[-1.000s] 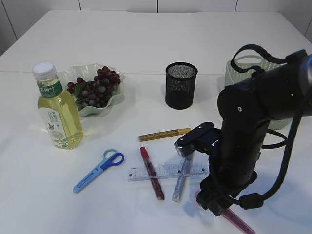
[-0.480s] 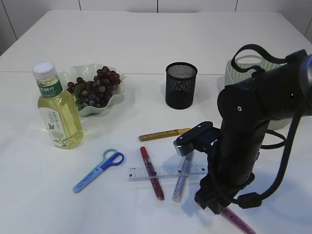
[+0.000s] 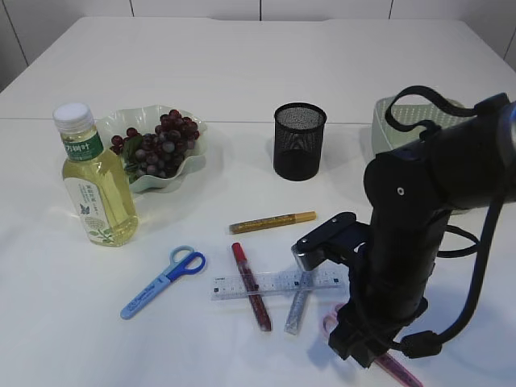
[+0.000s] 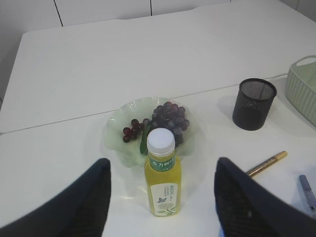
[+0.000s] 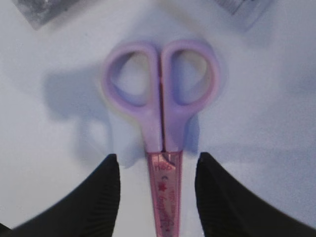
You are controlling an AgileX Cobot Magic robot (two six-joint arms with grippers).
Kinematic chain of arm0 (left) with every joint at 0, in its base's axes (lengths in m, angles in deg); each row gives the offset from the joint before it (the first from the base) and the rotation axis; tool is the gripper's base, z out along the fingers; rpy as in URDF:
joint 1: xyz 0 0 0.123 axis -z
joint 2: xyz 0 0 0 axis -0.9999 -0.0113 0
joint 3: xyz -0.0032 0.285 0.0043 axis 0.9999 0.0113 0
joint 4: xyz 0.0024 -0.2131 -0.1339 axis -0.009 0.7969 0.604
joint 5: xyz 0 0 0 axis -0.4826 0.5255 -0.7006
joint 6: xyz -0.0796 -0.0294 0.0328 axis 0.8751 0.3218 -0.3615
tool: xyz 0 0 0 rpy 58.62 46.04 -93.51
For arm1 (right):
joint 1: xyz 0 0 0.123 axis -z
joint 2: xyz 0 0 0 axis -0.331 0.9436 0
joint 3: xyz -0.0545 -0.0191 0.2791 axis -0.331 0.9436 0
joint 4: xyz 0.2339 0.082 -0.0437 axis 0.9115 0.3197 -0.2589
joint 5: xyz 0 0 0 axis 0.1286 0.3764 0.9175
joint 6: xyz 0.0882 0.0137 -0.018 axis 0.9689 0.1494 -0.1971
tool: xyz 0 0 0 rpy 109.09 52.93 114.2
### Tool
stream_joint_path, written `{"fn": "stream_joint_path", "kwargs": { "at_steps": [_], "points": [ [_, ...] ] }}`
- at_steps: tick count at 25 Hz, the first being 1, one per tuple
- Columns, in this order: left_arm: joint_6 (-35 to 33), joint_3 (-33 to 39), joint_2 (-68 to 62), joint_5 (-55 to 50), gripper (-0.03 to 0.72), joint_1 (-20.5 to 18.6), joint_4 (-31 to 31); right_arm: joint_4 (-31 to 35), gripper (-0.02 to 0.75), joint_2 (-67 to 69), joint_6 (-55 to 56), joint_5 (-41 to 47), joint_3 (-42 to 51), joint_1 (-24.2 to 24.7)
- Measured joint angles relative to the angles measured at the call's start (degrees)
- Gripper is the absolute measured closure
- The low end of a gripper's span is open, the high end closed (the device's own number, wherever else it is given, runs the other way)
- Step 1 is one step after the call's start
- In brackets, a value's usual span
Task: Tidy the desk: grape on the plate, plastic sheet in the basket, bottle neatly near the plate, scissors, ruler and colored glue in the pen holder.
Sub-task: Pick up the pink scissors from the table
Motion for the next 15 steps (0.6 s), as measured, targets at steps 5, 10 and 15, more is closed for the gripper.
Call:
{"fn": "stream_joint_path", "kwargs": {
  "at_steps": [5,10,15],
  "points": [
    [0.00,0.00,0.00,0.00,0.214,0.00,0.00,0.12,0.342,0.00,-0.48,-1.78,0.10,0.00],
    [0.00,0.00,0.00,0.00,0.221,0.00,0.00,0.12,0.342,0.00,-0.59,-1.94,0.10,0.00],
    [0.00,0.00,0.00,0.00,0.225,0.00,0.00,0.12,0.342,0.00,-0.71,-1.94,0.10,0.00]
  ]
}}
